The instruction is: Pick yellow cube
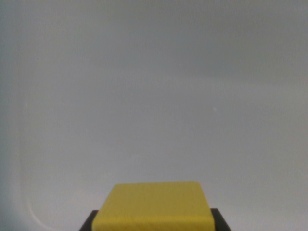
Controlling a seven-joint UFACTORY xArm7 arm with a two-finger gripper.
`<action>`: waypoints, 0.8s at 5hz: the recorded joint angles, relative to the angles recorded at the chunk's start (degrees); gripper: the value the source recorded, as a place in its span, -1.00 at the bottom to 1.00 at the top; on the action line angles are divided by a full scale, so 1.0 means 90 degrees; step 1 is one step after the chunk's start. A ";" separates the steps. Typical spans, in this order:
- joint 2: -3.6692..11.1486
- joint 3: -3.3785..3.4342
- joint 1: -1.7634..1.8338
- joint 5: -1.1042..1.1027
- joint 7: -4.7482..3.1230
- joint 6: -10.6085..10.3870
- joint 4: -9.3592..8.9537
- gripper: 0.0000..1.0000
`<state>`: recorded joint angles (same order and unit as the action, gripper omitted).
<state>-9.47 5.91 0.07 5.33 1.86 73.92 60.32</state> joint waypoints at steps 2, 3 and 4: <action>-0.0091 -0.0003 -0.0002 0.0000 0.0007 0.0183 0.0093 1.00; -0.0091 -0.0003 -0.0002 0.0000 0.0007 0.0183 0.0093 1.00; -0.0163 -0.0006 -0.0004 0.0000 0.0013 0.0328 0.0166 1.00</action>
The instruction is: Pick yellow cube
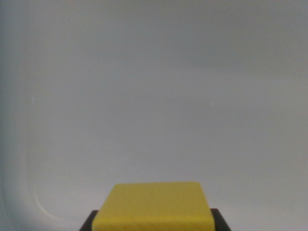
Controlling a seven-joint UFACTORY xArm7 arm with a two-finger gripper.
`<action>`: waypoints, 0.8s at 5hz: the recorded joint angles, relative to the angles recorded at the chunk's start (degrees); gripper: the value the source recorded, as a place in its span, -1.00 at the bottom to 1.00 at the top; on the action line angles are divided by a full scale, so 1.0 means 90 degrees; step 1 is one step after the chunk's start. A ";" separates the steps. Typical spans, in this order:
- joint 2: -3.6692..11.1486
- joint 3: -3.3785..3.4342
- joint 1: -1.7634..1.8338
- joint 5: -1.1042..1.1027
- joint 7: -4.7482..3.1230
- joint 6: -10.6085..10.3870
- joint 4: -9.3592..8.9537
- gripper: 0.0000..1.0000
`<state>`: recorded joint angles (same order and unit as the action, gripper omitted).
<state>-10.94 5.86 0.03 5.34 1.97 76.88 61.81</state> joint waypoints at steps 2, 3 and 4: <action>-0.0057 -0.0002 -0.0002 0.0000 0.0004 0.0116 0.0058 1.00; -0.0057 -0.0002 -0.0002 0.0000 0.0004 0.0116 0.0058 1.00; -0.0095 -0.0004 -0.0003 0.0000 0.0007 0.0191 0.0096 1.00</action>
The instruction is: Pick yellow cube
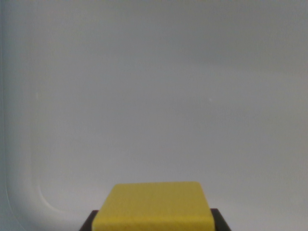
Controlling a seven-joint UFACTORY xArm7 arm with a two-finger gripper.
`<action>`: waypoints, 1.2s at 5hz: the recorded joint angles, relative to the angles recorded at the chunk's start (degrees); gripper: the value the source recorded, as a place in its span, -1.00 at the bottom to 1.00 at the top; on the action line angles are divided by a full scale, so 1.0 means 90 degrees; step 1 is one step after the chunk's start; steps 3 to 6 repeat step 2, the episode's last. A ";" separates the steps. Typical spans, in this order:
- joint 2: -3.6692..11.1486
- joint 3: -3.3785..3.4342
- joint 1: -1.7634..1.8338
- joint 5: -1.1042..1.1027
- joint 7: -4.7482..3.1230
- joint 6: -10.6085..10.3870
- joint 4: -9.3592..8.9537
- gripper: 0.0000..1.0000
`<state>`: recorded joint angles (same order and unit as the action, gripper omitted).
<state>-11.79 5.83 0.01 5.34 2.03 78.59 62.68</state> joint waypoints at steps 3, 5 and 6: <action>-0.0015 -0.0001 0.0000 0.0000 0.0001 0.0030 0.0015 1.00; -0.0015 -0.0001 0.0000 0.0000 0.0001 0.0030 0.0015 1.00; -0.0015 -0.0001 0.0000 0.0000 0.0001 0.0030 0.0015 1.00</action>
